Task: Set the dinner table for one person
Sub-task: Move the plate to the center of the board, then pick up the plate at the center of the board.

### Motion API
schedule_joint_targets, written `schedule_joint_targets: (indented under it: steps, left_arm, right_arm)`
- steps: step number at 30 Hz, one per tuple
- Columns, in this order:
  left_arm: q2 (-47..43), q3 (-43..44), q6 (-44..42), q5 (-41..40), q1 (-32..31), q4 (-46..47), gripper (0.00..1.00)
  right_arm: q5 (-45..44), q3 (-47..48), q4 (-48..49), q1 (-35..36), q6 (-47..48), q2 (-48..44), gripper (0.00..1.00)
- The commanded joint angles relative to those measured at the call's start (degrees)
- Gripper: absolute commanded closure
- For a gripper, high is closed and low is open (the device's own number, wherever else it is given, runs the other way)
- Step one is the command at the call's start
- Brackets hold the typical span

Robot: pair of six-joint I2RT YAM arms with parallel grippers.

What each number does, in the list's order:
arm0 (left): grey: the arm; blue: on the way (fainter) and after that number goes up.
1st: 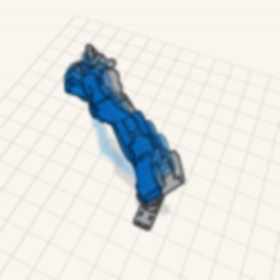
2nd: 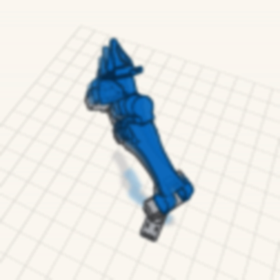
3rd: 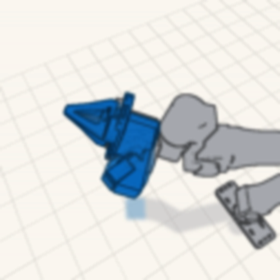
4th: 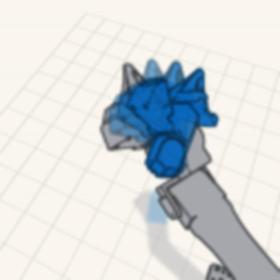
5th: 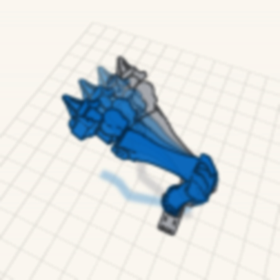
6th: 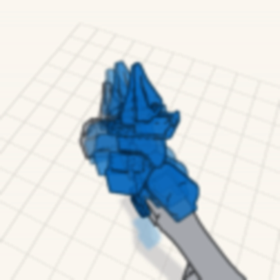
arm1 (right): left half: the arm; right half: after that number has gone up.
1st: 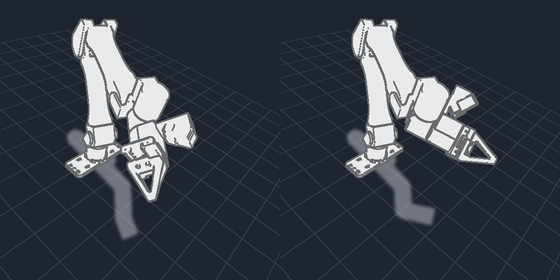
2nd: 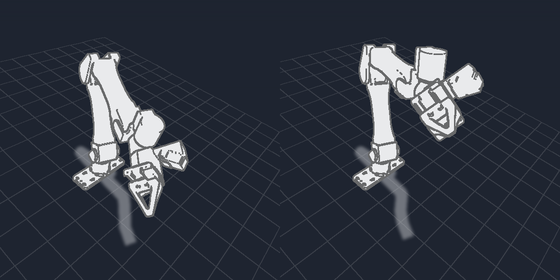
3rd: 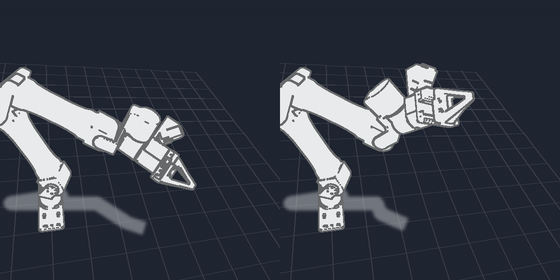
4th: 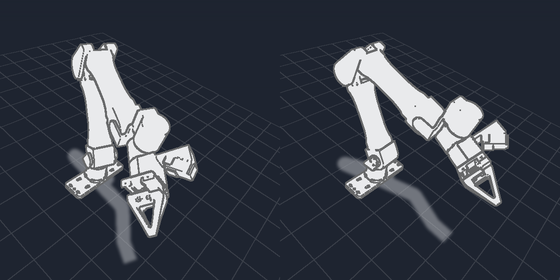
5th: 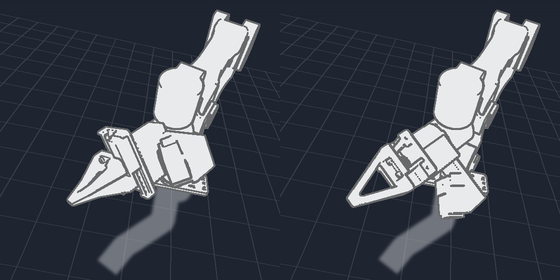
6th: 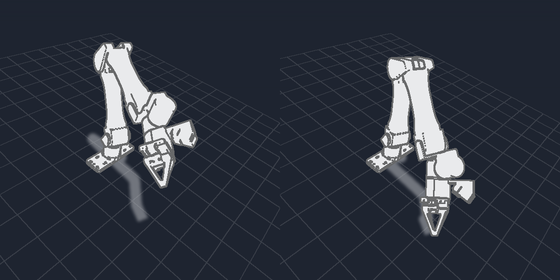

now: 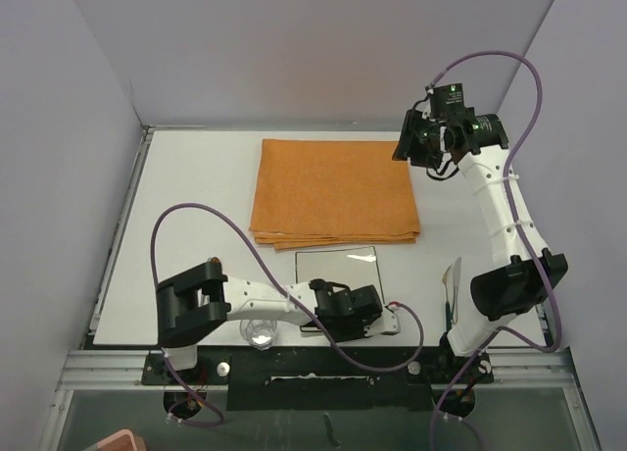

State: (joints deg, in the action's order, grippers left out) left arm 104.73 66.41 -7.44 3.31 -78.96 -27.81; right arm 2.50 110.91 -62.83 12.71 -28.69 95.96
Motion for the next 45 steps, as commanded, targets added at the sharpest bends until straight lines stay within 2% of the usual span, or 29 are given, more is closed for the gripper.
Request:
schedule_joint_targets:
  steps: [1, 4, 8, 11, 16, 20, 25, 28, 35, 45]
  left_arm:
    - [-11.7, 1.7, 6.3, -8.7, 1.7, -3.4, 0.98]
    - [-17.7, 2.8, 11.2, -11.5, 3.5, -3.9, 0.79]
    - [-22.1, 6.0, 16.6, -14.6, 4.2, -6.1, 0.66]
    - [-24.2, 7.6, 21.9, -17.1, 5.2, -7.7, 0.6]
    - [-25.4, 4.3, 34.8, -18.1, 15.0, -11.3, 0.61]
    - [-29.0, -3.3, 43.5, -10.6, 26.9, -8.3, 0.67]
    - [-31.7, -10.9, 46.9, -5.5, 36.4, -2.9, 0.67]
    - [-29.8, -11.8, 46.9, -3.5, 39.1, -1.2, 0.68]
    - [-23.7, -11.6, 46.5, 0.2, 40.2, 2.0, 0.68]
    - [-18.2, -15.5, 49.9, 4.1, 43.5, 7.9, 0.69]
  right_arm:
    - [-4.0, -1.4, -0.3, -0.7, 0.1, -5.9, 0.53]
    - [-7.1, -3.6, -1.1, -0.8, -1.9, -7.3, 0.48]
    - [-7.3, -9.1, -0.9, -0.8, -4.1, -9.0, 0.46]
    - [-5.4, -14.5, -0.5, -1.3, -6.5, -10.3, 0.46]
    - [-0.5, -28.1, 3.5, -2.1, -9.4, -13.7, 0.48]
    - [3.8, -38.4, 7.5, -2.1, -10.1, -17.8, 0.51]
    - [6.5, -47.9, 10.2, -1.9, -9.5, -22.9, 0.51]
    - [8.3, -52.7, 11.7, -1.6, -8.9, -25.1, 0.51]
    - [9.3, -60.3, 13.5, -1.3, -8.4, -27.3, 0.52]
    - [12.1, -62.6, 17.9, 0.0, -7.8, -24.0, 0.51]
